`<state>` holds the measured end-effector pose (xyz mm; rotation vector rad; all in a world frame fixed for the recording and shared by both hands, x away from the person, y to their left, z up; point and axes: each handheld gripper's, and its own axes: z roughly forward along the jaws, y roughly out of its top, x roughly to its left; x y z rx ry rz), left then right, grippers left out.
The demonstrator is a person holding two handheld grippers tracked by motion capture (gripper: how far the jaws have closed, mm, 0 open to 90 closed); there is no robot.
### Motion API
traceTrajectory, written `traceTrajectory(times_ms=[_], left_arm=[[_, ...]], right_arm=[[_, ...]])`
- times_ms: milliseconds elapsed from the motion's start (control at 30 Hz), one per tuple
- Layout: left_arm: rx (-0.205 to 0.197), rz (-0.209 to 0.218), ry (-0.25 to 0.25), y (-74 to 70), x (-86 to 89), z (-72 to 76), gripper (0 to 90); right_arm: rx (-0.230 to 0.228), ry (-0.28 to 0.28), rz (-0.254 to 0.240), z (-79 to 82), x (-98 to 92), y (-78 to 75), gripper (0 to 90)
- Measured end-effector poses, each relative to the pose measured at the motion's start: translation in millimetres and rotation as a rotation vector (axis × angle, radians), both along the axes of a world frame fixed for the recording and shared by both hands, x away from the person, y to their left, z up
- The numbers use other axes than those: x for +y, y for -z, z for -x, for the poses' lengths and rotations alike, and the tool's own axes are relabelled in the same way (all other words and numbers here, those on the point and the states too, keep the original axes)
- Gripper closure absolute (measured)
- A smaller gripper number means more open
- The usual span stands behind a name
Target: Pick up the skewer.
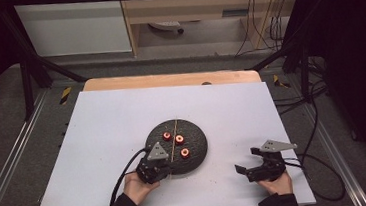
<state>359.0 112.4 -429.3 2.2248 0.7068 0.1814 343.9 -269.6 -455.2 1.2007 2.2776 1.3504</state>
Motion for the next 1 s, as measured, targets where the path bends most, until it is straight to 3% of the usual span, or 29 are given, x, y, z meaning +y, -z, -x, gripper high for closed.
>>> traceTrajectory(times_ms=[567, 1000], left_arm=[[-0.006, -0.042, -0.065, -0.1, 27.9, -3.9, 89.5], [-0.020, -0.063, -0.097, -4.3, 36.3, -6.3, 89.5]], right_arm=[[0.000, 0.001, 0.000, 0.0, 0.0, 0.1, 1.2], [-0.001, 0.003, 0.000, 0.1, -0.1, 0.1, 1.2]])
